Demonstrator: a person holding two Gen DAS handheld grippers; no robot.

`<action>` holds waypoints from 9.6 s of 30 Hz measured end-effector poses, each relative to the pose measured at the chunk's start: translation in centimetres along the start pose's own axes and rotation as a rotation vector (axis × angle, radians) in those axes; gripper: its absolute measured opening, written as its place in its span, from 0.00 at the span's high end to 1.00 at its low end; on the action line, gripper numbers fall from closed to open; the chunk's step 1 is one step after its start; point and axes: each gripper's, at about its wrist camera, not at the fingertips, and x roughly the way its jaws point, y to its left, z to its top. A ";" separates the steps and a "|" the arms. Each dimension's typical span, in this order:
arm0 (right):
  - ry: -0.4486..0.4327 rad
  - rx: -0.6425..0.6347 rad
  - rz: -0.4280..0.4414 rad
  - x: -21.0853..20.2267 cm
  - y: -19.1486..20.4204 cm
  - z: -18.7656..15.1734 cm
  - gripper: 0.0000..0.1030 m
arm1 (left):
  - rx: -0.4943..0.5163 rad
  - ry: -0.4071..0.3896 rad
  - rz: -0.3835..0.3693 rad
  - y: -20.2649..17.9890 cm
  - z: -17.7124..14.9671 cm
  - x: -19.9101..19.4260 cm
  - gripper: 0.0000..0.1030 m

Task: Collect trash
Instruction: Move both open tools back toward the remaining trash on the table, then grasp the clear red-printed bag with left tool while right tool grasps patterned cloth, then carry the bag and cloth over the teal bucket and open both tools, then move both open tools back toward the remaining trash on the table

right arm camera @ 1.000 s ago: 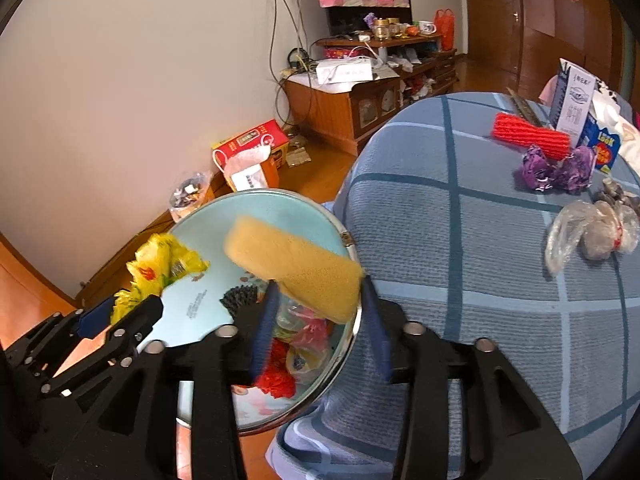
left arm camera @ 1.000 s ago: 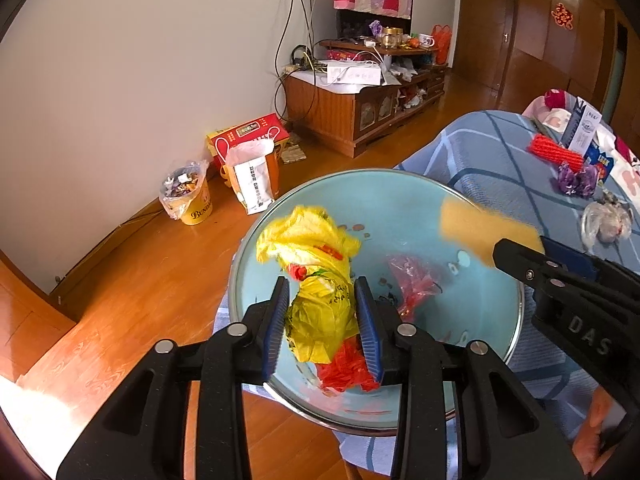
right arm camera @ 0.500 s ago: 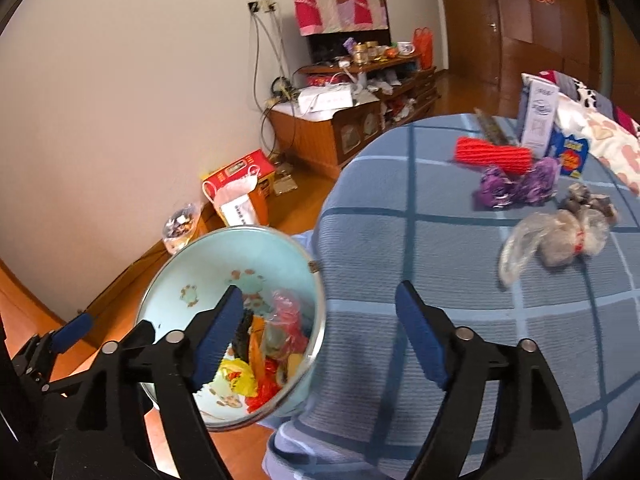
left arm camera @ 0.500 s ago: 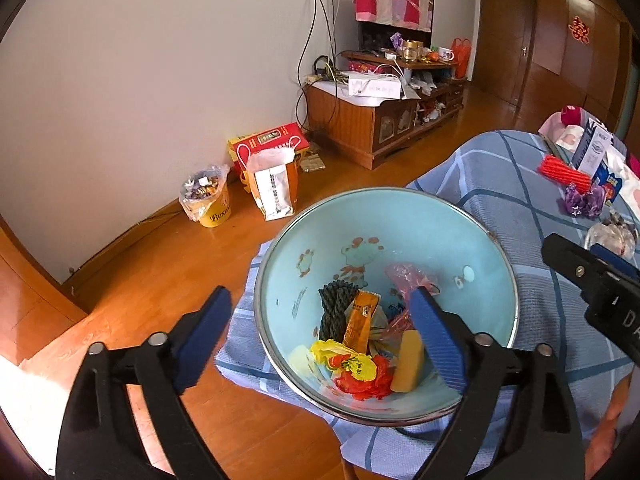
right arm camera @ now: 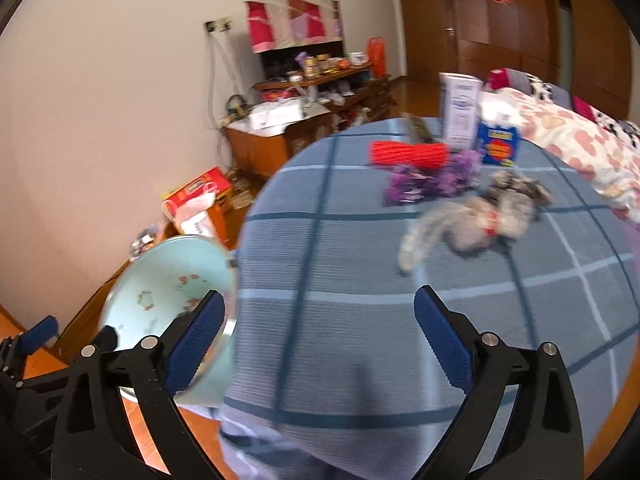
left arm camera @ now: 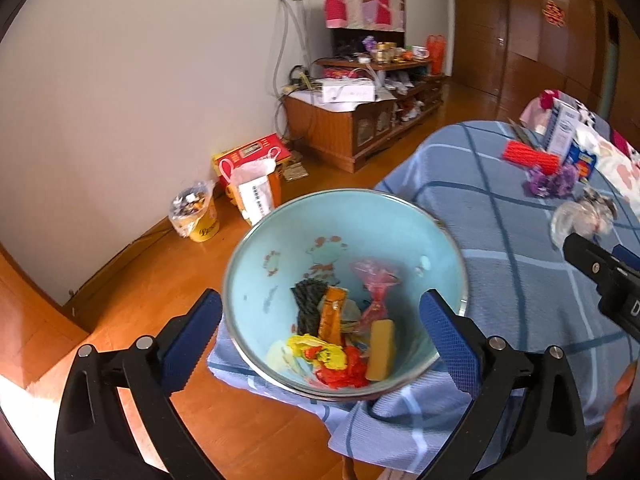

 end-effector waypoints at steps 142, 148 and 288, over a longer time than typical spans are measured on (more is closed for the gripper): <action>-0.047 0.031 0.021 -5.7 -5.0 -1.9 0.81 | 0.145 -0.062 -0.214 -7.4 1.0 -3.4 0.60; -0.042 0.012 0.036 -5.5 -3.8 -1.9 0.81 | 0.134 -0.062 -0.207 -6.5 1.0 -3.3 0.60; 0.166 0.393 -0.194 16.3 -14.1 10.5 0.59 | 0.122 0.001 -0.061 -5.6 8.0 6.8 0.07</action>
